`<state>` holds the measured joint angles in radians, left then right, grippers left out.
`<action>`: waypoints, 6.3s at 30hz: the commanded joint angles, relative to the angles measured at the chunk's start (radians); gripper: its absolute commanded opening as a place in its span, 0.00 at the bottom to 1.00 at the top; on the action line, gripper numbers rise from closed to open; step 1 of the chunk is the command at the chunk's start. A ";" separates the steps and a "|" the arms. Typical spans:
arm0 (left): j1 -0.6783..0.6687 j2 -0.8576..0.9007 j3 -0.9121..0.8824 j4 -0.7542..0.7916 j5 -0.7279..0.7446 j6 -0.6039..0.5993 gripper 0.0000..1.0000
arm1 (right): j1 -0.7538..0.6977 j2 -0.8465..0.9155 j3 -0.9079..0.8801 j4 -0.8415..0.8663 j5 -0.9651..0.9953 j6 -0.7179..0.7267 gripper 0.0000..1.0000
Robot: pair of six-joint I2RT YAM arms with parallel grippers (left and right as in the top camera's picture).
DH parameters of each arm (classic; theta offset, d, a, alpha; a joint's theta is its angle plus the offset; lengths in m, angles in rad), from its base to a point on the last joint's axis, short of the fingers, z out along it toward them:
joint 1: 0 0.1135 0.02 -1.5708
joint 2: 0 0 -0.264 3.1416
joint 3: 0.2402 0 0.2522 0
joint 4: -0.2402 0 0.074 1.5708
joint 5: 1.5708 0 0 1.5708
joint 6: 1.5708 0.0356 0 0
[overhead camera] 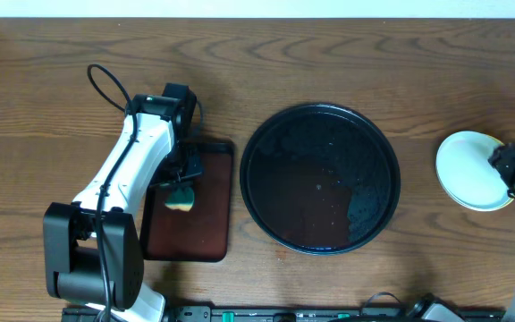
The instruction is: Clean dirty plates on tray and stack at the side
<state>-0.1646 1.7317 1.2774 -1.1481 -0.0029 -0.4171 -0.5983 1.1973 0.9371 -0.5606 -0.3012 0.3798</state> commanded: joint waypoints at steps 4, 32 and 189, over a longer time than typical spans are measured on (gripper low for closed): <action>0.002 0.000 -0.004 0.055 -0.006 0.016 0.27 | 0.188 -0.247 0.013 -0.076 -0.212 -0.087 0.67; 0.003 -0.991 0.166 -0.225 0.066 0.163 0.77 | 0.883 -0.480 0.014 -0.355 -0.189 -0.246 0.99; 0.257 -1.707 -1.273 1.081 0.070 0.038 0.80 | 0.671 -1.186 -0.932 0.513 -0.017 -0.381 0.99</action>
<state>0.0952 0.0219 0.0113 -0.0193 0.0608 -0.3702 0.0822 0.0128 0.0067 -0.0425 -0.3210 0.0101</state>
